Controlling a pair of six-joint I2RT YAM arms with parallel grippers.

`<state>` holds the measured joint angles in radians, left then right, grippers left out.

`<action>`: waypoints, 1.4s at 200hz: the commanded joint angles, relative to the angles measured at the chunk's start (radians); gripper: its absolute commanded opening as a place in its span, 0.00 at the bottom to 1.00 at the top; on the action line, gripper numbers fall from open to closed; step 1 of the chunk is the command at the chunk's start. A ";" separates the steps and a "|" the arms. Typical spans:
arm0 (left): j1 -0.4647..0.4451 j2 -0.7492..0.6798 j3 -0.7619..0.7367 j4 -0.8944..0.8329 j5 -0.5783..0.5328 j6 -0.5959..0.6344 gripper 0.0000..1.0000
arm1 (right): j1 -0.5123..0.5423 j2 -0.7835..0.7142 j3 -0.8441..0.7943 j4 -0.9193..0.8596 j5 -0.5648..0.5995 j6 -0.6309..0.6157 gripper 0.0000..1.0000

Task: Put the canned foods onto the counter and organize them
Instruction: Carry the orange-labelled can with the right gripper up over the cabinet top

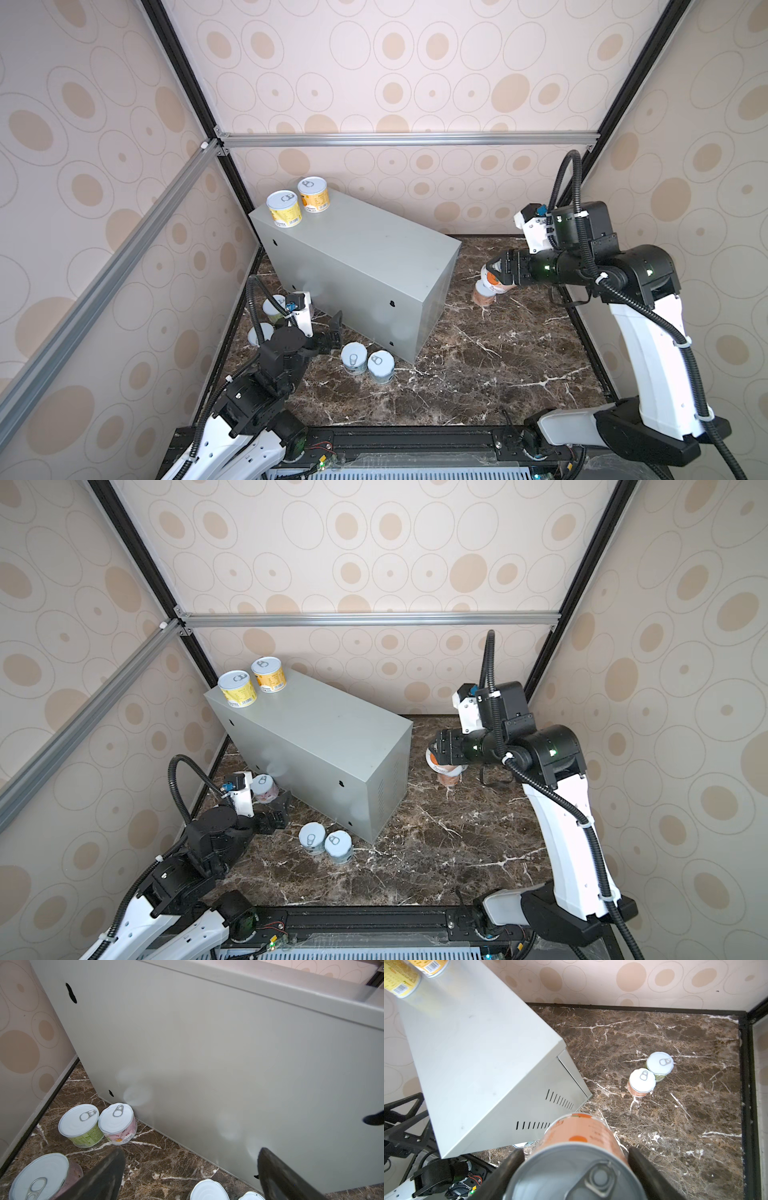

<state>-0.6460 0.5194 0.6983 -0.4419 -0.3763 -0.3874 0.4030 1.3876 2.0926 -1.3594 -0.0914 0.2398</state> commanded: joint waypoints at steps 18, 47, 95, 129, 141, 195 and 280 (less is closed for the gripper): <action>0.001 0.011 -0.011 0.061 -0.012 0.043 0.99 | 0.079 0.095 0.161 -0.069 0.040 -0.035 0.33; 0.002 0.004 -0.039 0.090 0.008 0.058 0.99 | 0.133 0.152 0.249 -0.076 0.060 -0.031 0.33; 0.002 0.003 -0.072 0.117 0.008 0.068 0.99 | 0.222 0.291 0.446 -0.123 0.074 -0.033 0.33; 0.003 0.002 -0.079 0.117 0.014 0.072 0.99 | 0.283 0.359 0.505 -0.120 0.106 -0.035 0.33; 0.003 -0.001 -0.080 0.117 0.014 0.072 0.99 | 0.299 0.381 0.520 -0.113 0.111 -0.033 0.33; 0.003 -0.010 -0.085 0.114 0.027 0.070 0.99 | 0.351 0.452 0.531 -0.062 0.108 -0.024 0.33; 0.002 -0.021 -0.090 0.115 0.040 0.069 0.99 | 0.370 0.555 0.531 0.027 0.070 -0.002 0.53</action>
<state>-0.6460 0.5095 0.6060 -0.3443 -0.3408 -0.3386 0.7593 1.8904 2.6221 -1.3437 0.0036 0.2192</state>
